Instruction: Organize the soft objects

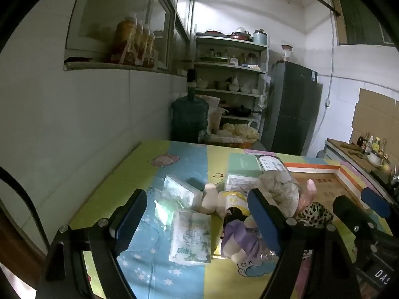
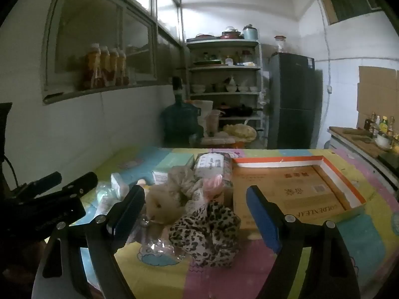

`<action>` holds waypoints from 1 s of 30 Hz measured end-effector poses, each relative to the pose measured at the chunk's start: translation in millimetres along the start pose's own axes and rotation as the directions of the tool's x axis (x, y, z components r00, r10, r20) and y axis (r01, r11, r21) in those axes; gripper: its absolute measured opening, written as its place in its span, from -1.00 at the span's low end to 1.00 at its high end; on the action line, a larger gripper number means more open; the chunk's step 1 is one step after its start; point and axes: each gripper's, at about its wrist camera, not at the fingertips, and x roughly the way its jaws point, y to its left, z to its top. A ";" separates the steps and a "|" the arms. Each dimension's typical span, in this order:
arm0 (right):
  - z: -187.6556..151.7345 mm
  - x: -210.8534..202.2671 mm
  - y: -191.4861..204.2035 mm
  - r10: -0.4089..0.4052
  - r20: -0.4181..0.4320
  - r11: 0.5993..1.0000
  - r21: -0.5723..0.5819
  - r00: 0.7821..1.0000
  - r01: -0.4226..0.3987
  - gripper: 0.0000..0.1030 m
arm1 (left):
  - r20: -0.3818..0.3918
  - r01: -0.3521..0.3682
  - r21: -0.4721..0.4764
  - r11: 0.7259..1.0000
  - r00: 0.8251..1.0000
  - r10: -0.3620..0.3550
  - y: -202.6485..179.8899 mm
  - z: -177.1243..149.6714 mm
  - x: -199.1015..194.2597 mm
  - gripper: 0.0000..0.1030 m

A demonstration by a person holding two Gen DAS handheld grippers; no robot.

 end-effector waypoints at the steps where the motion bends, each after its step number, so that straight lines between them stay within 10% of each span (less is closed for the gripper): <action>1: -0.3 0.0 -0.3 0.000 -0.001 1.000 -0.001 1.000 0.000 0.65 | 0.001 0.000 0.001 1.000 1.000 0.000 0.0 -0.1 -0.2 0.61; 30: 4.0 -1.7 2.9 0.017 -0.007 1.000 -0.017 1.000 -0.017 0.65 | -0.013 -0.034 0.021 0.999 0.999 0.035 -3.4 2.7 -2.7 0.57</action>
